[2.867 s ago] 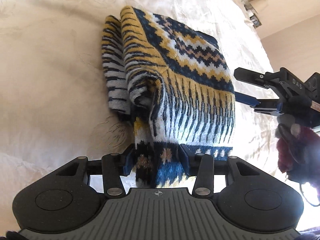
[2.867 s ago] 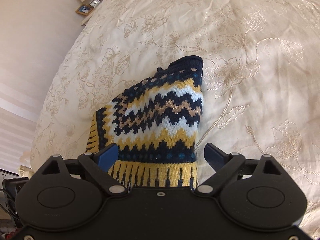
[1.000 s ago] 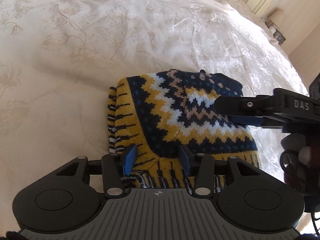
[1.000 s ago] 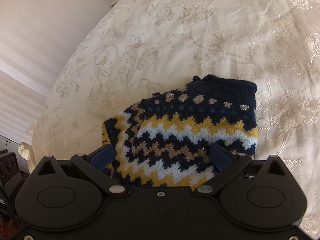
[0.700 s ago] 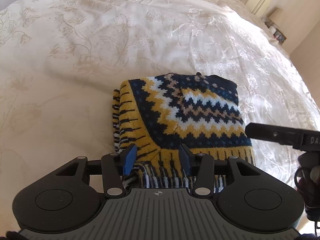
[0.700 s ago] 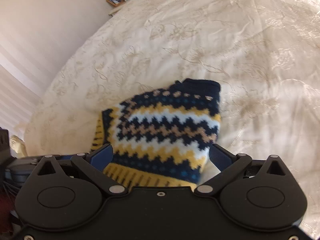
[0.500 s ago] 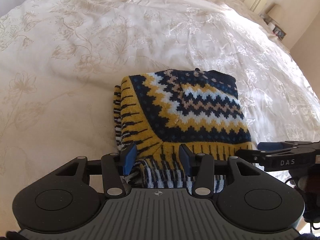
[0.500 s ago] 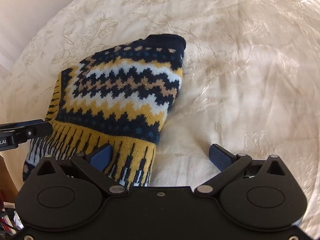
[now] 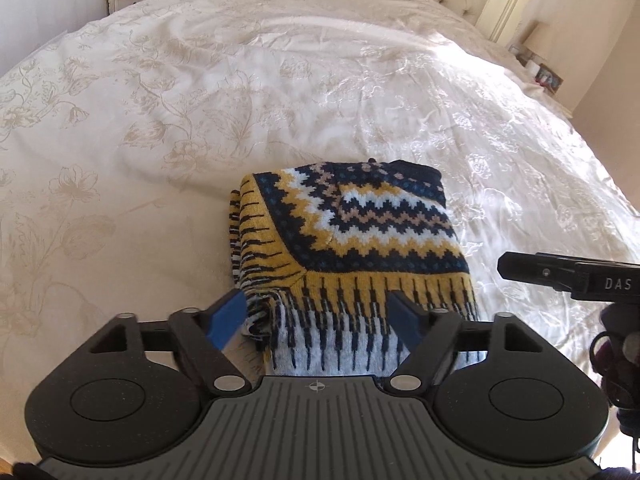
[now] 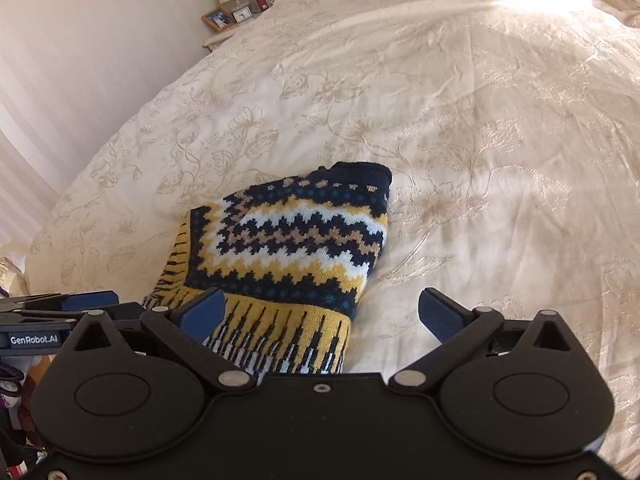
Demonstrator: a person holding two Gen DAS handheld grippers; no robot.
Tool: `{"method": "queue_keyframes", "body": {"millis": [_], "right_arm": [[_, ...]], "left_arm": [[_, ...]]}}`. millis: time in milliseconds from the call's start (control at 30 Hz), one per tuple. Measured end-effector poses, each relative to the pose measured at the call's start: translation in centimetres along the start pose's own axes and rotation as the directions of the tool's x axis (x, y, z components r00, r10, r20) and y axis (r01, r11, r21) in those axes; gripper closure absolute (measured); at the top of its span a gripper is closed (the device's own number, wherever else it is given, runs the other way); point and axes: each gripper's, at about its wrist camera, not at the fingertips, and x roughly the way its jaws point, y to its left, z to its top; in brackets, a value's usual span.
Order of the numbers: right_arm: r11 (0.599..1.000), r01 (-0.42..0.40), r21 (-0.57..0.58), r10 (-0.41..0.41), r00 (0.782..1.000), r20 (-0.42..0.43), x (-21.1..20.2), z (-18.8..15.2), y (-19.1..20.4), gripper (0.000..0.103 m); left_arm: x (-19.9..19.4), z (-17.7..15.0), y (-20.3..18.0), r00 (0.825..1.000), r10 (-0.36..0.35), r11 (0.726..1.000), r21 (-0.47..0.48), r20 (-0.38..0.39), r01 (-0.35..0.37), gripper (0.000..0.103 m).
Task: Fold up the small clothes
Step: 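Open both tools and pull them back from the folded sweater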
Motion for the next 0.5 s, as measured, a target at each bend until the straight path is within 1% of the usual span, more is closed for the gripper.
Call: {"method": "queue_keyframes", "body": {"millis": [33, 100, 167, 200, 367, 500], "right_arm": [[1.0, 0.011, -0.004, -0.011, 1.0, 0.008, -0.4, -0.1, 0.3, 0.001], [0.999, 0.044, -0.013, -0.044, 0.999, 0.022, -1.0, -0.3, 0.8, 0.001], [0.997, 0.074, -0.023, -0.073, 0.997, 0.033, -1.5, -0.5, 1.3, 0.001], [0.996, 0.081, -0.025, -0.08, 0.996, 0.037, -1.7, -0.6, 1.5, 0.001], [0.998, 0.066, -0.015, -0.065, 0.996, 0.06, -3.2, -1.1, 2.2, 0.001], [0.998, 0.058, -0.031, -0.056, 0.997, 0.059, -4.1, -1.3, 3.0, 0.001]], "left_arm": [[-0.4, -0.1, -0.2, 1.0, 0.003, 1.0, 0.008, 0.008, -0.003, 0.015], [-1.1, -0.3, -0.6, 1.0, 0.003, 1.0, 0.021, 0.017, -0.004, 0.013], [-1.7, -0.3, -0.9, 1.0, 0.01, 1.0, 0.024, 0.017, -0.011, 0.006], [-2.0, -0.3, -1.0, 1.0, 0.01, 1.0, 0.023, 0.021, -0.01, 0.005], [-3.6, -0.2, -1.1, 1.0, 0.003, 1.0, 0.001, 0.029, -0.003, 0.005], [-4.8, 0.0, -1.5, 0.999, 0.045, 0.999, 0.016, 0.026, -0.046, 0.005]]}}
